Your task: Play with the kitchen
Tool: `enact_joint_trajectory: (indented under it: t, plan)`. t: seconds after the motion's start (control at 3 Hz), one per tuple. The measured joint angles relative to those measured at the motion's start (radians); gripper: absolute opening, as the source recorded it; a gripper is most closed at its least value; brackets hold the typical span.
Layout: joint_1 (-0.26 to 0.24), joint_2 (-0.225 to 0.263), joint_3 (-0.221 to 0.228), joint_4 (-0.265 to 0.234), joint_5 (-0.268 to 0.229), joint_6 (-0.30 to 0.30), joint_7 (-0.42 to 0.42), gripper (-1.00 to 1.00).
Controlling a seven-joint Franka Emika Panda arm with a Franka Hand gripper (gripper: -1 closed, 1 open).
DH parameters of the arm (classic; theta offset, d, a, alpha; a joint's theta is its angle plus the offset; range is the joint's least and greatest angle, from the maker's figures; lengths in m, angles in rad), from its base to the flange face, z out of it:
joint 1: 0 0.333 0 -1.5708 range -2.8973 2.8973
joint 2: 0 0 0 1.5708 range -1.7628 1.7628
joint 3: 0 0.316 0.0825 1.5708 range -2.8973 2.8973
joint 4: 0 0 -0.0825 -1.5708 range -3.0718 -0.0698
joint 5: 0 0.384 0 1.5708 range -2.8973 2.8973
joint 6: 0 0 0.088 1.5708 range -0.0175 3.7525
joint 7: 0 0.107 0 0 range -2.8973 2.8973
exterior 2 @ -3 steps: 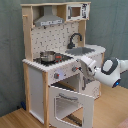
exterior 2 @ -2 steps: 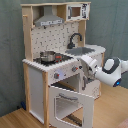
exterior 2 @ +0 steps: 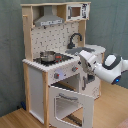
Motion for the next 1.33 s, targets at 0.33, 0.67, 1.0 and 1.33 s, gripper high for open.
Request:
enact_joint_trajectory:
  t: [0.33,0.67,1.0,1.33]
  plan:
    - [0.003,0.0,-0.019,0.05,0.053,-0.016,-0.081,1.0]
    - [0.003,0.0,-0.032,0.109,0.111,-0.018,-0.163,1.0]
    - [0.003,0.001,-0.039,0.154,0.175,-0.021,-0.247,1.0]
    - [0.0,0.002,-0.042,0.186,0.253,-0.029,-0.336,1.0]
